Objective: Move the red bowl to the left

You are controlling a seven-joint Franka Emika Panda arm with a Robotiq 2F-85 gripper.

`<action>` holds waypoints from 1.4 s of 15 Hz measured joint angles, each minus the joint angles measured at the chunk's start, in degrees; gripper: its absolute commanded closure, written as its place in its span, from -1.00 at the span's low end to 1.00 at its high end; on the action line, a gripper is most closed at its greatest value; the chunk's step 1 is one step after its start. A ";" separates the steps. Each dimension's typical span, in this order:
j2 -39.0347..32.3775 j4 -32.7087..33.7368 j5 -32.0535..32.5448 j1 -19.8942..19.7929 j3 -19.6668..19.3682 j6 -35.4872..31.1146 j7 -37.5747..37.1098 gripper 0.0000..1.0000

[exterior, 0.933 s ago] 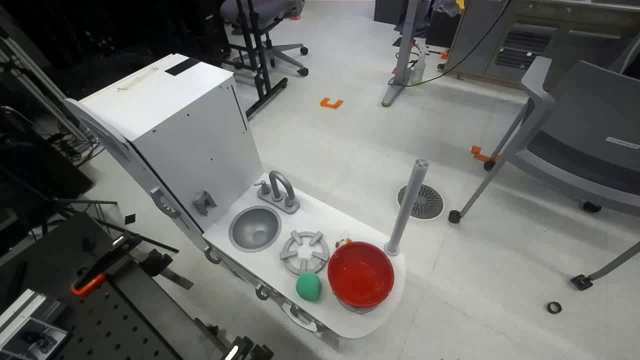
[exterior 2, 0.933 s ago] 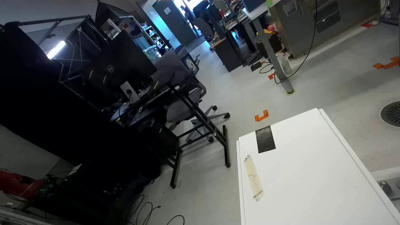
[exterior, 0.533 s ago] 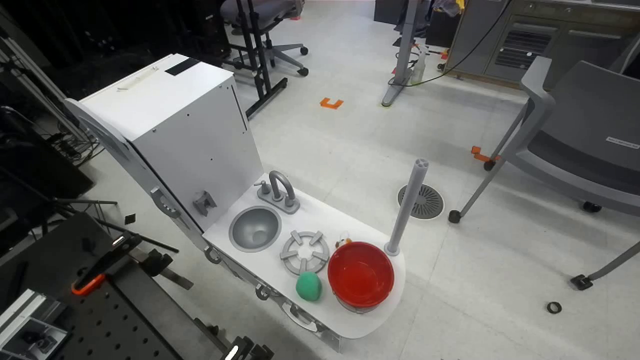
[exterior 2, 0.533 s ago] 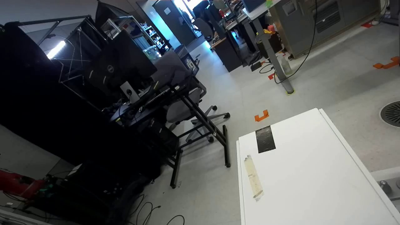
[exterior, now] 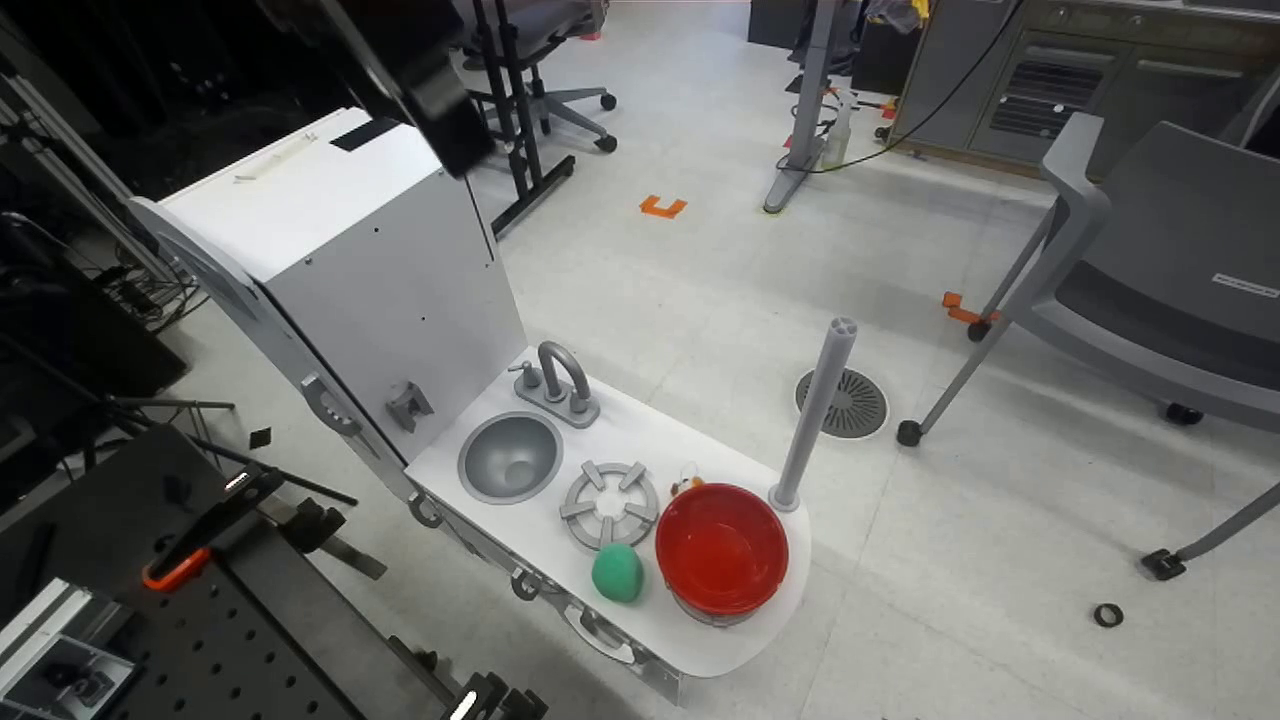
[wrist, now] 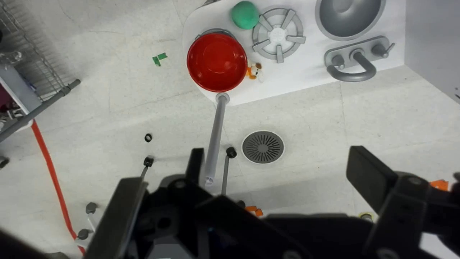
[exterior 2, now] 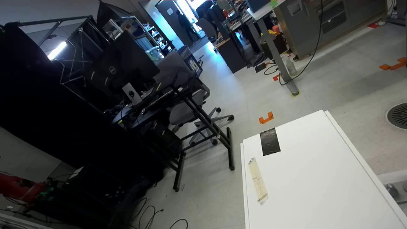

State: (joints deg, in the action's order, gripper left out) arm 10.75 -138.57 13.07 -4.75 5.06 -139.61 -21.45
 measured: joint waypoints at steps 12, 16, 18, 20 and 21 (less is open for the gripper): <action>-47.31 24.33 6.54 6.99 -10.06 -4.37 -6.55 -1.00; -62.35 36.77 3.96 10.47 -13.13 -5.20 -7.18 -1.00; -69.20 43.01 2.18 12.67 -15.36 -3.32 -9.04 -1.00; -75.35 49.17 0.11 14.15 -17.00 0.07 -10.91 -1.00; -78.15 52.20 -0.75 14.33 -17.27 1.73 -11.30 -1.00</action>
State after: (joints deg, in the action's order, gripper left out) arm -67.40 -86.37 12.32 9.59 -12.20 -137.87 -32.75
